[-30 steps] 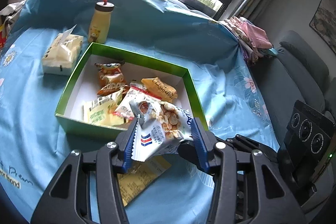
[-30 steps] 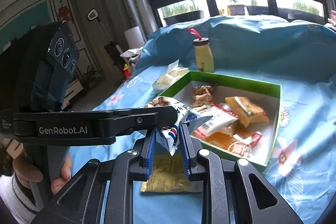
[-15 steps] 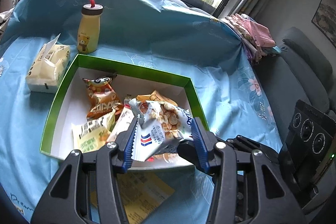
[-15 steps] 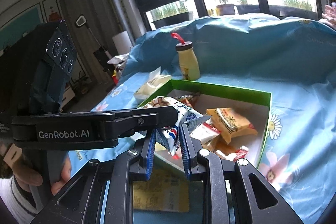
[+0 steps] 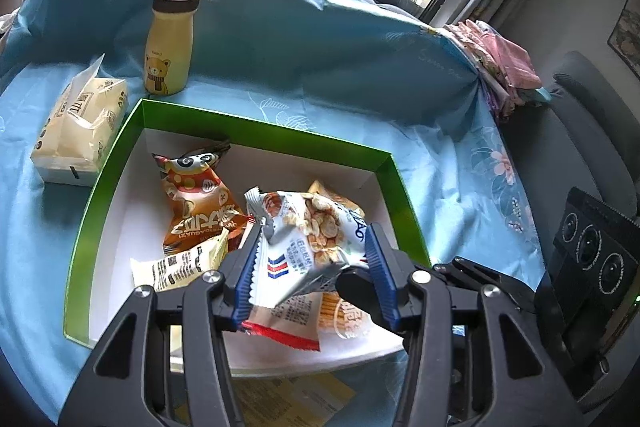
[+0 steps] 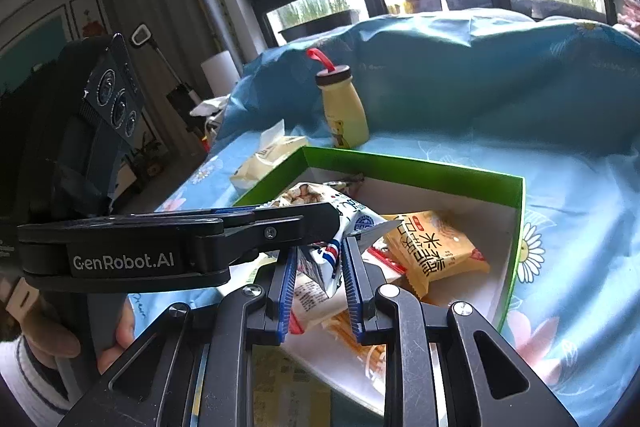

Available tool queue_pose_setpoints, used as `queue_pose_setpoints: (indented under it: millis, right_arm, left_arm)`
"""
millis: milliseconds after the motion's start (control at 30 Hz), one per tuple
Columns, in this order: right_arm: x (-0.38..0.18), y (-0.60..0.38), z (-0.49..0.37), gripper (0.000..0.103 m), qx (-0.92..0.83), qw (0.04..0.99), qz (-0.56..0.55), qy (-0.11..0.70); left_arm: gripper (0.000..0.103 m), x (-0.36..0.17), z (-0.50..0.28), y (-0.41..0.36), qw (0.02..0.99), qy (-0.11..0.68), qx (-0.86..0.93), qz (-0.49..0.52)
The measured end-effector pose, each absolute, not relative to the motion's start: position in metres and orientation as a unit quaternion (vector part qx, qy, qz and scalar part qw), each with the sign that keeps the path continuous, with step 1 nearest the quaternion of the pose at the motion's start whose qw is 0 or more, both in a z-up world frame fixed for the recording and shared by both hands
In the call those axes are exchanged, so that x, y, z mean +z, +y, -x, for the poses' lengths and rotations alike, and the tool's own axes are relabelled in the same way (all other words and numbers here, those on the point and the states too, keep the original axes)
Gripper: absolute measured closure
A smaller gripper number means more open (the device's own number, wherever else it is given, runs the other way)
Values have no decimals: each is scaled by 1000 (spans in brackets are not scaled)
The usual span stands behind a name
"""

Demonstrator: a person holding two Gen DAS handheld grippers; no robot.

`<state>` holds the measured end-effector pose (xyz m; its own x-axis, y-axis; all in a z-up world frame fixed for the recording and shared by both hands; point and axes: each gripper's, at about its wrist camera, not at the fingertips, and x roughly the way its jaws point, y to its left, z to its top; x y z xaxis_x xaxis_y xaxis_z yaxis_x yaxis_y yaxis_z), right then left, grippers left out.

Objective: Organize snacks
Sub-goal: 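Lift the Dusk bag and carry it over the green box, then open the left tool to drop the Dusk bag into the box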

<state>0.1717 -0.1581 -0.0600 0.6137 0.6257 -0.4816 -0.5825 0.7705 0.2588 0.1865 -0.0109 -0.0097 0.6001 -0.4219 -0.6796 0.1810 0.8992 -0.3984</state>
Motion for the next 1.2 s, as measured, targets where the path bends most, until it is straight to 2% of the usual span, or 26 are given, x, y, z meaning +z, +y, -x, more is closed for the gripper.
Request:
queue_pose_setpoints:
  millis: [367, 900, 933, 1033, 1200]
  right_arm:
    - [-77, -150, -190, 78, 332, 890, -37, 311]
    - [-83, -143, -201, 78, 322, 884, -38, 335]
    - [-84, -143, -201, 78, 321, 884, -37, 337]
    - [-86, -143, -201, 78, 317, 883, -40, 343]
    - [-86, -145, -199, 77, 312, 882, -40, 350]
  left_arm:
    - [54, -32, -201, -4, 873, 433, -161, 155]
    - [51, -38, -204, -4, 871, 443, -150, 149]
    - [49, -38, -204, -5, 872, 443, -148, 148]
    - [34, -39, -203, -6, 872, 448, -138, 139]
    - [29, -42, -201, -4, 873, 451, -129, 134]
